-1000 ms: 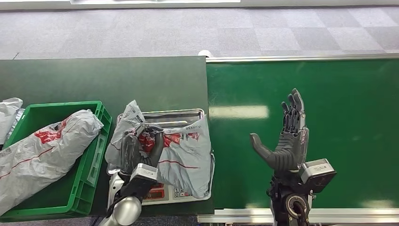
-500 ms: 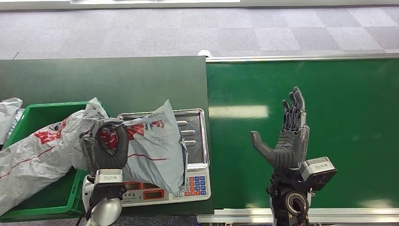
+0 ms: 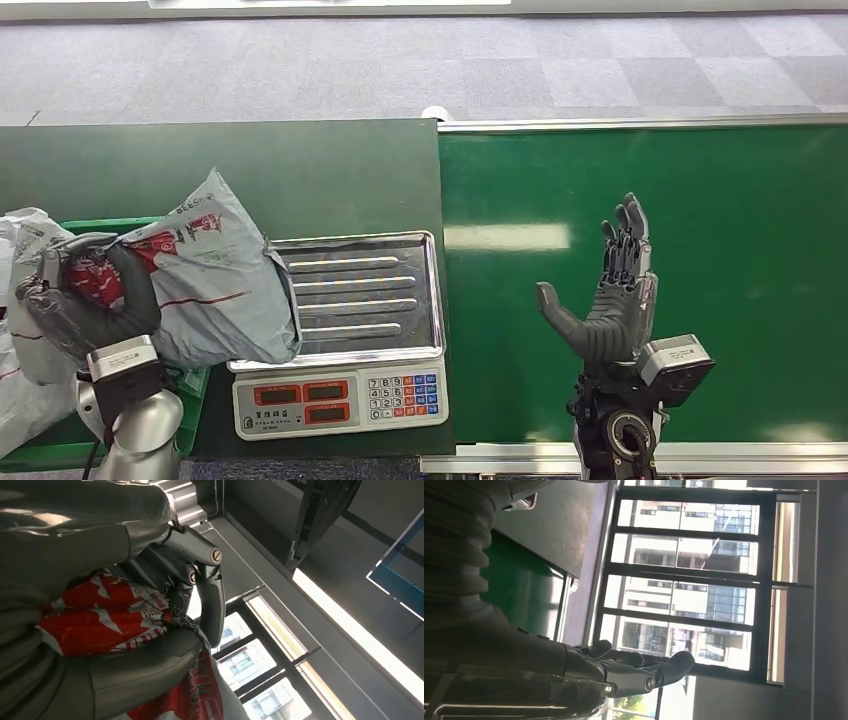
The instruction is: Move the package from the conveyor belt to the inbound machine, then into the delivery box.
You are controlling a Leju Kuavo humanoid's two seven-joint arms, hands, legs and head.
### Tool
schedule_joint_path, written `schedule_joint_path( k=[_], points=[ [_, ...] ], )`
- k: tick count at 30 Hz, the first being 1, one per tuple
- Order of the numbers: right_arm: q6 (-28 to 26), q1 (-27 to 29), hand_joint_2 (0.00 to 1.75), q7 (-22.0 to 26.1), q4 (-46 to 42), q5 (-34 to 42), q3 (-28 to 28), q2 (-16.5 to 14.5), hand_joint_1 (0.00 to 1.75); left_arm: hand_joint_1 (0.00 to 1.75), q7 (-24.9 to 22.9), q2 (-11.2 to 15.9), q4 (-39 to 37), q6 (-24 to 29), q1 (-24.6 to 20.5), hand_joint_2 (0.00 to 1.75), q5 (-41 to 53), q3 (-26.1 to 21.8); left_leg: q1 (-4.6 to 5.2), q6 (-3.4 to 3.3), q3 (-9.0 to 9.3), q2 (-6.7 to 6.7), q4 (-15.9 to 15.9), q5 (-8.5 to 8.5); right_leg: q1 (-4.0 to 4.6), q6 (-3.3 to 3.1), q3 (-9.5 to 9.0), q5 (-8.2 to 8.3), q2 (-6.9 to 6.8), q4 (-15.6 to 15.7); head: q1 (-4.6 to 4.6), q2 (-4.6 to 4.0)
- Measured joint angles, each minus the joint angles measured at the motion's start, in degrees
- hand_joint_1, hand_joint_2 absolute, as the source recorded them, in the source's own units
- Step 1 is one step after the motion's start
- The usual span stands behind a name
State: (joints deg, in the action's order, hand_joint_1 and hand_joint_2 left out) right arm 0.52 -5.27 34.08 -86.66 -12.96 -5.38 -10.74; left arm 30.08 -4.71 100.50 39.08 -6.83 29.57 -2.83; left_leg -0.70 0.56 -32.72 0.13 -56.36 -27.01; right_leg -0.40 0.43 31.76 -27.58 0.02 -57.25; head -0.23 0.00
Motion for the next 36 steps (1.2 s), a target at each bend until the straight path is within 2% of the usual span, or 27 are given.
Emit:
schedule_joint_path(
  k=[4, 8, 14, 17, 25, 26, 29, 30, 36],
  points=[
    [-0.1, 0.3, 1.75, 0.0, 0.3, 0.1, 0.1, 0.1, 0.00, 1.75, 0.4, 0.7, 0.3, 0.0, -0.4, 1.75, -1.7, -3.0, -0.01, 0.00, 0.00, 0.01, 0.0, 0.00, 0.01, 0.00, 0.01, 0.00, 0.00, 0.0, 0.01, 0.00],
    [-0.2, 1.2, 1.75, 0.0, 0.5, 0.3, 0.3, 0.1, 0.00, 1.75, -0.5, 2.5, -0.5, -0.4, -1.4, 1.75, -7.1, -7.3, -0.01, 0.00, 0.00, 0.05, 0.0, 0.00, 0.01, -0.01, 0.03, 0.00, 0.02, 0.0, -0.01, 0.00],
    [0.0, 1.7, 1.75, 0.0, 0.7, 0.3, 0.5, 0.1, 0.00, 1.75, 0.0, 4.3, -3.6, -2.6, -2.4, 1.75, -17.1, -13.8, -0.01, 0.00, -0.02, 0.11, 0.0, 0.00, 0.01, -0.02, 0.06, -0.01, 0.03, 0.0, 0.01, 0.00],
    [0.0, 1.8, 1.75, -0.1, 0.7, 0.1, 0.6, 0.1, 0.00, 1.75, 1.0, 4.6, -6.3, -3.2, -3.3, 1.75, -18.9, -16.9, -0.01, 0.00, -0.03, 0.12, 0.0, 0.00, 0.01, -0.02, 0.08, -0.01, 0.02, 0.0, 0.01, 0.00],
    [0.0, 2.2, 1.75, -0.2, 0.7, -0.1, 0.7, 0.2, 0.00, 1.75, 1.7, 4.5, -10.3, -3.3, -5.0, 1.75, -18.9, -19.7, 0.00, 0.00, -0.04, 0.11, 0.0, 0.00, 0.01, -0.02, 0.08, -0.01, 0.03, 0.0, 0.01, 0.00],
    [0.0, 2.2, 1.75, -0.2, 0.7, -0.1, 0.7, 0.2, 0.00, 1.63, 1.7, 4.5, -10.6, -3.2, -5.1, 1.75, -18.9, -19.8, 0.00, 0.00, -0.04, 0.11, 0.0, 0.00, 0.01, -0.02, 0.08, -0.01, 0.03, 0.0, 0.01, 0.00],
    [0.0, 2.3, 1.75, -0.2, 0.7, -0.1, 0.7, 0.2, 0.00, 0.32, 1.6, 4.5, -11.2, -3.2, -5.4, 1.75, -18.8, -20.0, -0.01, 0.00, -0.04, 0.11, 0.0, 0.00, 0.01, -0.02, 0.10, -0.01, 0.03, 0.0, 0.01, 0.00],
    [0.0, 2.3, 1.75, -0.2, 0.7, -0.1, 0.7, 0.2, 0.00, 0.00, 1.4, 4.4, -11.4, -3.3, -5.6, 1.75, -18.8, -20.1, -0.01, 0.00, -0.04, 0.11, 0.0, 0.00, 0.01, -0.02, 0.10, -0.01, 0.03, 0.0, 0.01, 0.00],
    [-0.2, 2.2, 1.75, -0.6, 1.0, -0.2, 0.7, 0.3, 0.00, 0.00, 0.7, 4.1, -12.3, -5.6, -6.4, 1.75, -19.7, -20.7, -0.01, 0.00, -0.05, 0.11, 0.0, 0.00, 0.01, -0.02, 0.06, -0.01, 0.03, 0.0, 0.01, 0.00]
  ],
)
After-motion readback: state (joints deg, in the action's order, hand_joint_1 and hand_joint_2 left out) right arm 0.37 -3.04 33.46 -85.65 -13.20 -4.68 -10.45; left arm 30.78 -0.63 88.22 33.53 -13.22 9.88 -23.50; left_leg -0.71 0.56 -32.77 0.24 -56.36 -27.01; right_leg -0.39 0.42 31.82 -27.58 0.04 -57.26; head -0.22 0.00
